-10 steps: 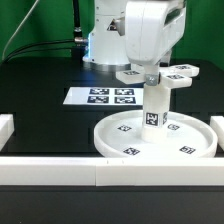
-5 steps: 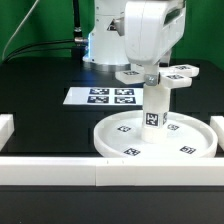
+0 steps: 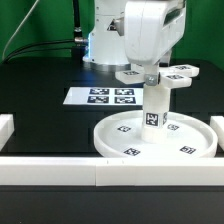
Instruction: Assemble round table
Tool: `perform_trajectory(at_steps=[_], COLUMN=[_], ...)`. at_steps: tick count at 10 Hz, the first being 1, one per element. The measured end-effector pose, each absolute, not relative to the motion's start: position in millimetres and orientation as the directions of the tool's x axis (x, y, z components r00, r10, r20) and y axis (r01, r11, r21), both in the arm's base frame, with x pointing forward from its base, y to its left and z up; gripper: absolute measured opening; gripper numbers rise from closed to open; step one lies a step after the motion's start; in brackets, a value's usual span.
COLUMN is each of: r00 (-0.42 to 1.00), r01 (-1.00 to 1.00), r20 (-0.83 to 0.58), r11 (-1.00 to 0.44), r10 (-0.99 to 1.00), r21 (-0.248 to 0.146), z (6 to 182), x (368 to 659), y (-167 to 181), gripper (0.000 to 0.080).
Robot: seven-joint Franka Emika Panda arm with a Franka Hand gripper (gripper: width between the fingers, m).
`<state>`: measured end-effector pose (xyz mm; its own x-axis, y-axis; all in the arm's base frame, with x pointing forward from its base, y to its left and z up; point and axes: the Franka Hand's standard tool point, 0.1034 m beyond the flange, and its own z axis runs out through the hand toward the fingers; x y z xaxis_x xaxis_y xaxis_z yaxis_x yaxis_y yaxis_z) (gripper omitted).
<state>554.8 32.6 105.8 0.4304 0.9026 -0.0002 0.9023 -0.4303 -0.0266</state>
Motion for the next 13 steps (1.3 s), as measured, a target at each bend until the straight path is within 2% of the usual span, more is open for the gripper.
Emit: perform_trajectory(at_steps=[1,4,7,9,13], r00=[0.436,0.669,0.896,0.969,1.0], r01=[0.9,0.743,0.444,0.246,-0.012], r20=[0.0,-0.006,0.022,0.019,0.002], r11=[-0.436,-0.669,-0.895,-0.967,-0.997], r10=[0.9,0.743,0.444,0.246,-0.012], r21=[-0.027,-0.029,-0.048,-0.063,-0.081], z=[105.8,105.2,104.6,104.3,104.0], x=[554.8,554.1,554.6,552.7,552.5], y=[32.6,32.7,32.3,34.7,37.5], gripper=[0.0449,0.0449,0.0449,0.0449,0.0449])
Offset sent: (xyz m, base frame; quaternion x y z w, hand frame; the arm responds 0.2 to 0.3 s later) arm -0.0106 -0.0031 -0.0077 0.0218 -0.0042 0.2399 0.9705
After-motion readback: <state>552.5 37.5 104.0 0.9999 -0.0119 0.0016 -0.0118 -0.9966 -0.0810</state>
